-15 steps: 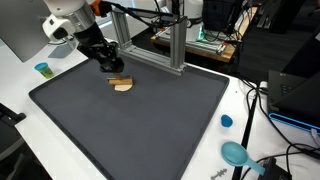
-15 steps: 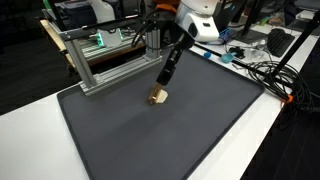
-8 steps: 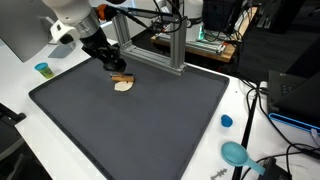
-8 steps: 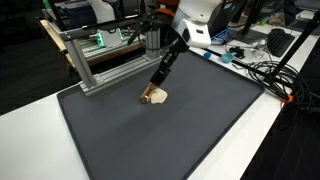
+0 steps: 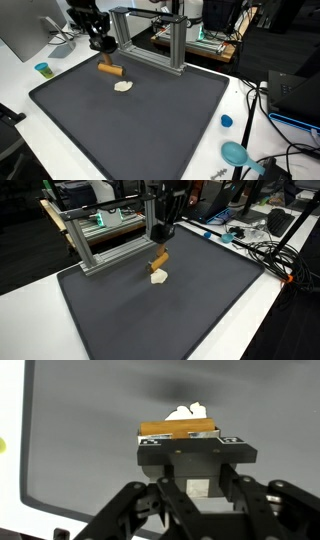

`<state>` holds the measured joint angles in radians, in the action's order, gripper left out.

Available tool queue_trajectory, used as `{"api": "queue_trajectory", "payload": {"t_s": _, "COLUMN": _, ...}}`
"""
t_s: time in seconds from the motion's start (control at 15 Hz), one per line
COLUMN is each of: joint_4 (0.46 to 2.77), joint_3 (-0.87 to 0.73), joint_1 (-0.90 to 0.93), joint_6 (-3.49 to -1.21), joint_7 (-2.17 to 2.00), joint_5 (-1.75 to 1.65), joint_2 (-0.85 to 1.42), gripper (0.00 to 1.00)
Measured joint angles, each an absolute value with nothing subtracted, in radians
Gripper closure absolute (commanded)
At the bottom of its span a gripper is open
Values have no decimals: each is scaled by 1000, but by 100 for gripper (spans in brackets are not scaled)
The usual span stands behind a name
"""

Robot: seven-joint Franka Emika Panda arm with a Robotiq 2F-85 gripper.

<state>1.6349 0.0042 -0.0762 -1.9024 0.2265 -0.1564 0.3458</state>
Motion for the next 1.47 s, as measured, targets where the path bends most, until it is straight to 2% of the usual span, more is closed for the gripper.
{"api": "queue_trajectory", "payload": {"t_s": 0.27, "joint_4": 1811, "joint_3": 3, "joint_1": -75, "joint_6": -1937, "joint_7": 181, "joint_5": -96, "joint_2": 128, "gripper": 79}}
{"api": "queue_trajectory", "payload": {"t_s": 0.87, "joint_4": 2323, "joint_3": -34, "joint_1": -73, "joint_6": -2295, "joint_7": 166, "joint_5": 27, "joint_2": -237, "gripper": 79}}
{"api": "queue_trajectory", "payload": {"t_s": 0.93, "joint_4": 2384, "joint_3": -48, "joint_1": -73, "joint_6": -2319, "joint_7": 191, "joint_5": 27, "joint_2": -276, "gripper": 54}}
{"api": "queue_trajectory", "payload": {"t_s": 1.0, "joint_4": 2419, "joint_3": -56, "joint_1": -73, "joint_6": -2326, "joint_7": 198, "joint_5": 26, "joint_2": -297, "gripper": 54}}
{"api": "queue_trajectory", "payload": {"t_s": 1.07, "joint_4": 2424, "joint_3": -58, "joint_1": -73, "joint_6": -2326, "joint_7": 198, "joint_5": 26, "joint_2": -300, "gripper": 79}}
{"api": "queue_trajectory", "payload": {"t_s": 1.47, "joint_4": 2413, "joint_3": -60, "joint_1": -76, "joint_6": -2291, "joint_7": 154, "joint_5": 11, "joint_2": -332, "gripper": 79}}
